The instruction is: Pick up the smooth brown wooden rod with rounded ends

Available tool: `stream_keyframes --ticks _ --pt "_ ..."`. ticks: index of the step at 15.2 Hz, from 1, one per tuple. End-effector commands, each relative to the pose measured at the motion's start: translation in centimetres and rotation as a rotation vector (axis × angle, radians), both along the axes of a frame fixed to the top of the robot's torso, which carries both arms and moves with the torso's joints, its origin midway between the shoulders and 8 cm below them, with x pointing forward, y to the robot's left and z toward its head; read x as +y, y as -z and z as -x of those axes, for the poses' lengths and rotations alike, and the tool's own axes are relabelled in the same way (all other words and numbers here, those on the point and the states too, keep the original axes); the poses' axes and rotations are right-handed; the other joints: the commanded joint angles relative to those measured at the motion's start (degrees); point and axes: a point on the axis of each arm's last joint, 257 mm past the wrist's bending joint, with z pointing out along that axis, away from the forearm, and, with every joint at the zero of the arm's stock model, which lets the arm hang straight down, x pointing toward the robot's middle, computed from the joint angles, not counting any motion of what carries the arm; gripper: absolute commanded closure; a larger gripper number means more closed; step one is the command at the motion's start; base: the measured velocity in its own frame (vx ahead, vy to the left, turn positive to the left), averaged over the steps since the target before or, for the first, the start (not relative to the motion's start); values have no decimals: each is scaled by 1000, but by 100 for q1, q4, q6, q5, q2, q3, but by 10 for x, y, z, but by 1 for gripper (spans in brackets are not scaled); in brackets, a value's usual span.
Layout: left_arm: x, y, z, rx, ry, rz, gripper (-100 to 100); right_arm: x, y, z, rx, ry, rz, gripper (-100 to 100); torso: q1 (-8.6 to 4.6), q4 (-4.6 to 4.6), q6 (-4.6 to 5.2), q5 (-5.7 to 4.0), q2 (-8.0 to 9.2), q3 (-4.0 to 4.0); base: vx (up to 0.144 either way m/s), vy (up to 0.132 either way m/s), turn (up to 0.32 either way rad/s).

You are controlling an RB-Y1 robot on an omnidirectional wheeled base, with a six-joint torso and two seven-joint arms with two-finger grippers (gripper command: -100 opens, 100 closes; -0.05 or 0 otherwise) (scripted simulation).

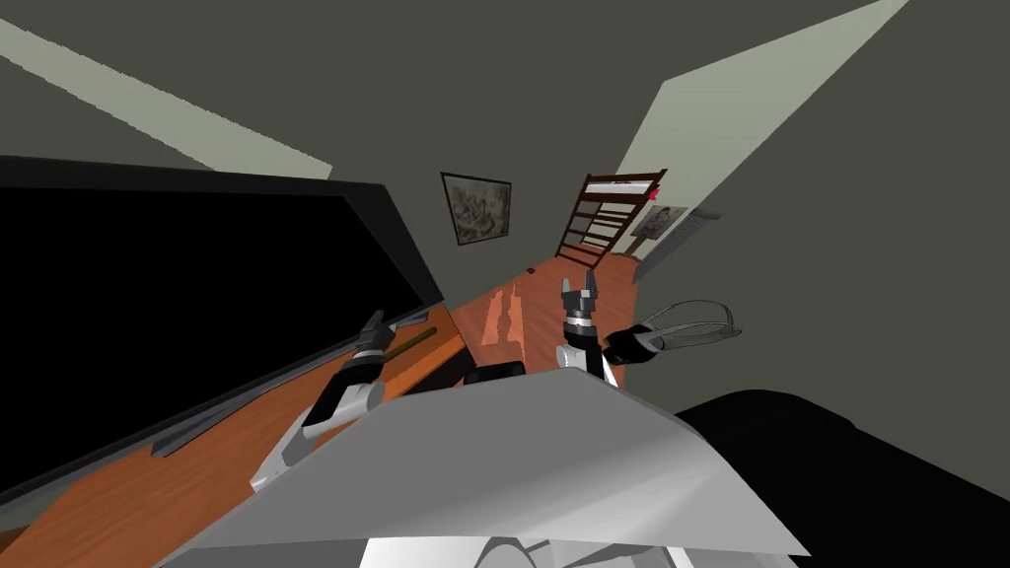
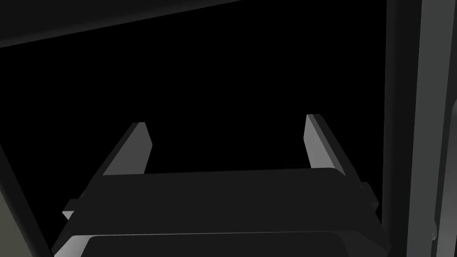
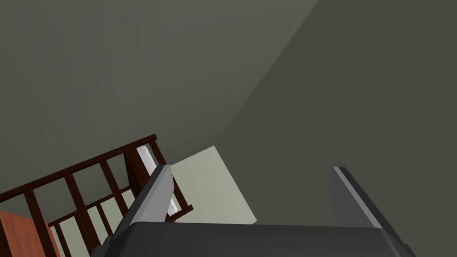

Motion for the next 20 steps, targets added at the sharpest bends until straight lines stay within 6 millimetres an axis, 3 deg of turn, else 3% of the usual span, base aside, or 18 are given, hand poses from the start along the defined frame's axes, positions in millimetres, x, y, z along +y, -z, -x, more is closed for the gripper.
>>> stream_keyframes --ticks 1,2,3,5,6,7,8,10,11,12,13,15,16,18,20 --pt "21 19 1 61 -33 9 -100 0 0 0 0 0 0 0 0 0 0 0 0 0 -12 7 -171" --pt "21 20 1 62 -33 9 -100 0 0 0 0 0 0 0 1 0 0 -1 -1 0 -10 11 -48" --pt "41 33 6 112 -67 18 -100 0 0 0 0 0 0 0 3 0 -3 0 -2 -1 -7 3 -123" --pt "45 41 9 130 -76 22 -100 0 0 0 0 0 0 0 1 0 -1 0 -3 -2 -4 -2 -137" --pt "68 59 19 183 -118 35 -100 0 0 0 0 0 0 0 -1 -1 -2 -1 -4 -2 -5 -1 -205" --pt "68 63 20 197 -120 39 -100 0 0 0 0 0 0 0 -1 0 1 -1 -4 -2 -8 4 -203" --pt "87 69 27 225 -155 49 -100 0 0 0 0 0 0 0 0 -1 -1 -1 -3 -2 -12 8 -283" --pt "91 83 33 263 -167 60 -100 0 0 0 0 0 0 0 4 0 0 1 -2 -1 -12 14 -127" --pt "111 96 45 307 -208 79 -100 0 0 0 0 0 0 0 5 0 -4 0 -2 -1 1 -2 -201" --pt "113 103 48 327 -215 85 -100 0 0 0 0 0 0 0 2 -1 1 0 -5 -3 -2 4 -193" --pt "131 111 59 356 -253 102 -100 0 0 0 0 0 0 0 2 -1 -1 -1 -5 -3 -1 5 -343" --pt "133 122 65 389 -263 114 -100 0 0 0 0 0 0 0 3 -1 -2 0 -5 -3 -3 7 -121" --pt "150 132 78 427 -302 138 -100 0 0 0 0 0 0 0 1 -1 -5 -1 -5 -3 1 3 -148" --pt "152 141 84 449 -311 146 -100 0 0 0 0 0 0 0 3 -1 -2 0 -4 -2 -11 15 -94" --pt "169 158 104 506 -360 182 -100 0 0 0 0 0 0 0 3 -1 1 0 -6 -3 1 8 -178"
